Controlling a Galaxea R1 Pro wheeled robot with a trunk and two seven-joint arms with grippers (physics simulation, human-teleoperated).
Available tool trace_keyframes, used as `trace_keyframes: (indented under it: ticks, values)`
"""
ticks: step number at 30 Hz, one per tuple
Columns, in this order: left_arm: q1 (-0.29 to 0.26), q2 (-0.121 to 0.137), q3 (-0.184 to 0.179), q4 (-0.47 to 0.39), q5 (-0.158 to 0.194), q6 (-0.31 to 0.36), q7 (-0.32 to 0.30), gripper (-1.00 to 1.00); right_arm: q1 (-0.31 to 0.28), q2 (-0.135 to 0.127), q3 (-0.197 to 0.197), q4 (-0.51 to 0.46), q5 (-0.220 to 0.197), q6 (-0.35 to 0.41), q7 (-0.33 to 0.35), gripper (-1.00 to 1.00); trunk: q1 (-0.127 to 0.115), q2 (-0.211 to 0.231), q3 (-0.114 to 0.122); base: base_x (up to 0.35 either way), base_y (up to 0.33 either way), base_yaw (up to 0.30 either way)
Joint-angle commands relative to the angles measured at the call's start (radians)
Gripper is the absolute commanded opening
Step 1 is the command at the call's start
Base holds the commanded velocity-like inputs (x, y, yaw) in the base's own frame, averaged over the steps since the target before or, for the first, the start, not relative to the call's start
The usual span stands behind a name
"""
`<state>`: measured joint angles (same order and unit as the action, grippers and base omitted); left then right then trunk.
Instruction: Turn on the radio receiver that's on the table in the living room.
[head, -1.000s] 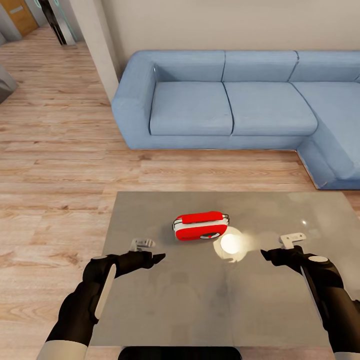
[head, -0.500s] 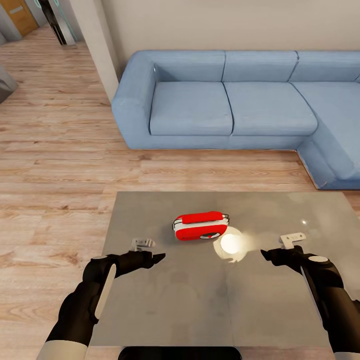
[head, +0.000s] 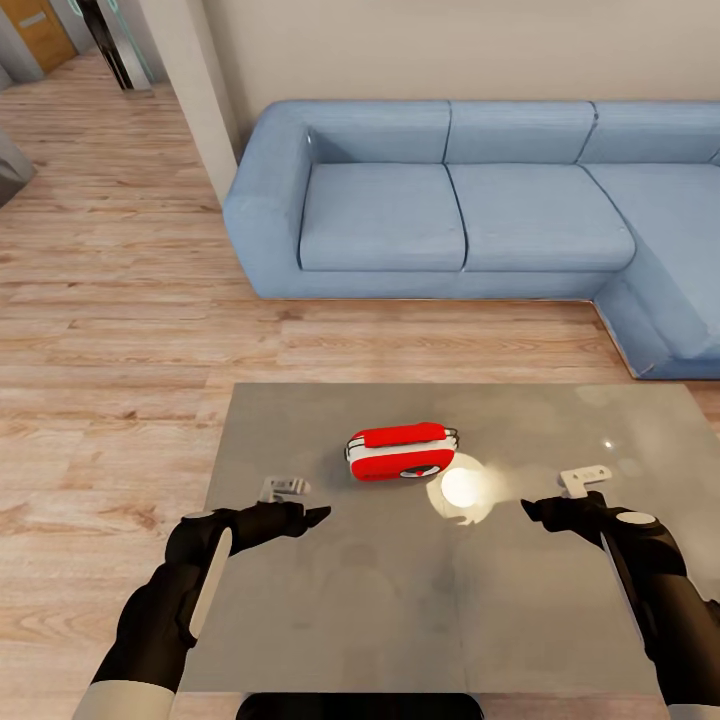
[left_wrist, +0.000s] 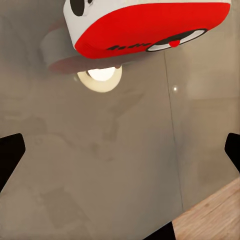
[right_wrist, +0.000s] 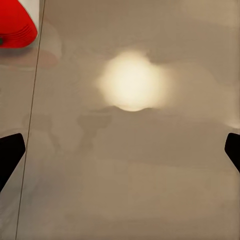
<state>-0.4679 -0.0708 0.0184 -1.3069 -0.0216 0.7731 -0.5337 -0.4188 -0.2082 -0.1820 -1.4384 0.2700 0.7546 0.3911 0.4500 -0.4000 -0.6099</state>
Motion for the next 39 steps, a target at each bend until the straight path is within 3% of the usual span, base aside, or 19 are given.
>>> trace_keyframes:
  ticks: [1,39]
  values:
    - [0.0,0.0,0.0,0.0,0.0,0.0,0.0,1.0,0.0,0.0,0.0,0.0,0.0,0.0,0.0,1.0,0.0,0.0,0.0,0.0,0.0,0.0]
    - [0.0,0.001,0.002,-0.018,0.006,0.006,-0.004,1.0,0.0,0.0,0.001,0.001,0.0,0.0,0.0,1.0,0.0,0.0,0.0,0.013,0.0,0.0]
